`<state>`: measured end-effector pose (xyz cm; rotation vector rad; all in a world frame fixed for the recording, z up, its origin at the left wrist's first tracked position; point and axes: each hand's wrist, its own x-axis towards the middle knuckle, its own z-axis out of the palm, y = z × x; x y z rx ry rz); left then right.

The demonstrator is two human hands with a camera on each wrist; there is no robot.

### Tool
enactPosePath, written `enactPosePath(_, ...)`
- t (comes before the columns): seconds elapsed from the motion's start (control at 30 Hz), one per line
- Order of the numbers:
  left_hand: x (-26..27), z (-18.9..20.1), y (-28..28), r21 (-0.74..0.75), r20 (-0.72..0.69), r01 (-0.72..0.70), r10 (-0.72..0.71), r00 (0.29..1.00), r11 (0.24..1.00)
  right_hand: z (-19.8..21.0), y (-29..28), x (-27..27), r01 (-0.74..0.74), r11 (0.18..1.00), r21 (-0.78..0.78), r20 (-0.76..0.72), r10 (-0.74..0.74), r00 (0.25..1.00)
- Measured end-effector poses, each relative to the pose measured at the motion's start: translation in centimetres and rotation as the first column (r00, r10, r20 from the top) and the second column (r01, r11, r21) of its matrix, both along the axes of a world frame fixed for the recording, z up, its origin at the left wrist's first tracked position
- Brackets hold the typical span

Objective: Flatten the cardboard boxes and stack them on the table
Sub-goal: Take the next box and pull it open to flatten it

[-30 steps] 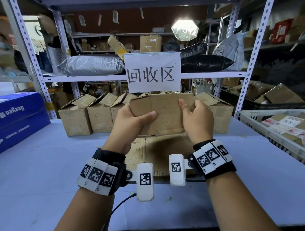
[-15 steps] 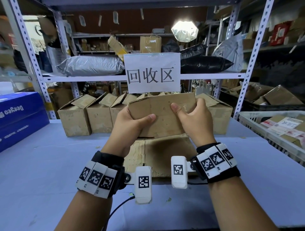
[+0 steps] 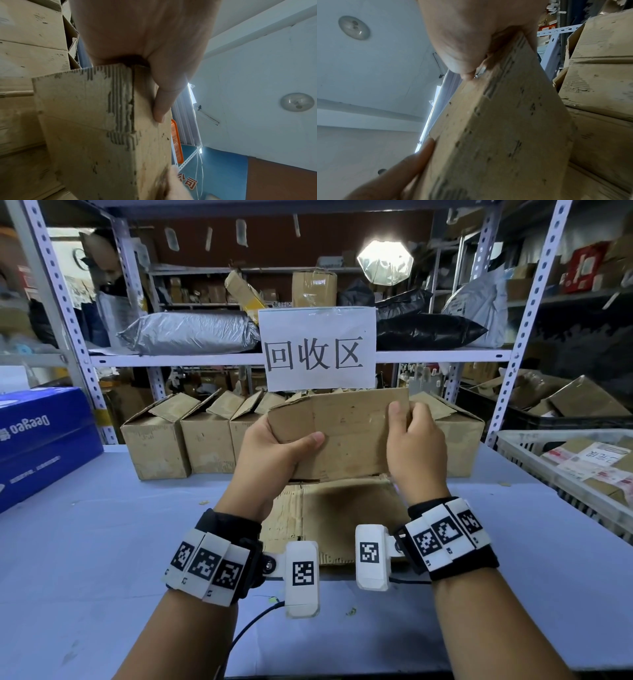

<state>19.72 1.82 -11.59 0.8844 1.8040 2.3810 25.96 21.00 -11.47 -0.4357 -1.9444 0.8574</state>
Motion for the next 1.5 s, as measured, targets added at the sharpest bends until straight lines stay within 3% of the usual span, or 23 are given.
enactPosePath(0.13,0.2,0.0,0.2,0.010,0.010,0.014,-0.014,1.000,1.000,0.5,-0.3,0.3,-0.095,0.994,-0.058,0.024,0.096,0.995)
enactPosePath(0.47,-0.2,-0.1,0.0,-0.017,-0.022,-0.014,0.014,1.000,1.000,-0.7,-0.2,-0.5,0.080,0.995,0.055,0.034,-0.082,0.996)
enactPosePath(0.57,-0.3,-0.4,-0.2,-0.016,-0.025,-0.020,0.020,0.999,1.000,-0.5,0.1,-0.9,0.028,0.998,0.051,0.074,-0.031,0.997)
enactPosePath(0.73,-0.5,-0.5,-0.7,0.001,-0.016,-0.042,0.042,0.999,0.999,-0.3,-0.3,-0.7,-0.076,0.996,-0.043,0.016,0.076,0.997)
enactPosePath(0.83,-0.5,-0.1,-0.9,0.000,-0.031,-0.051,0.051,0.998,0.999,0.0,-0.9,-0.5,-0.152,0.988,-0.028,0.050,0.153,0.987)
enactPosePath(1.03,-0.7,0.2,-1.7,0.011,-0.029,-0.090,0.090,0.996,0.996,0.5,-0.8,-0.3,-0.135,0.989,0.068,-0.016,0.136,0.991)
enactPosePath(1.23,-1.3,0.9,-2.4,0.017,-0.050,-0.109,0.109,0.993,0.994,0.8,0.6,-0.2,-0.305,0.951,0.056,0.036,0.303,0.952)
enactPosePath(1.5,-1.4,0.5,-2.0,0.038,-0.049,-0.108,0.109,0.993,0.993,0.8,-0.1,0.3,-0.390,0.913,-0.116,0.011,0.394,0.919)
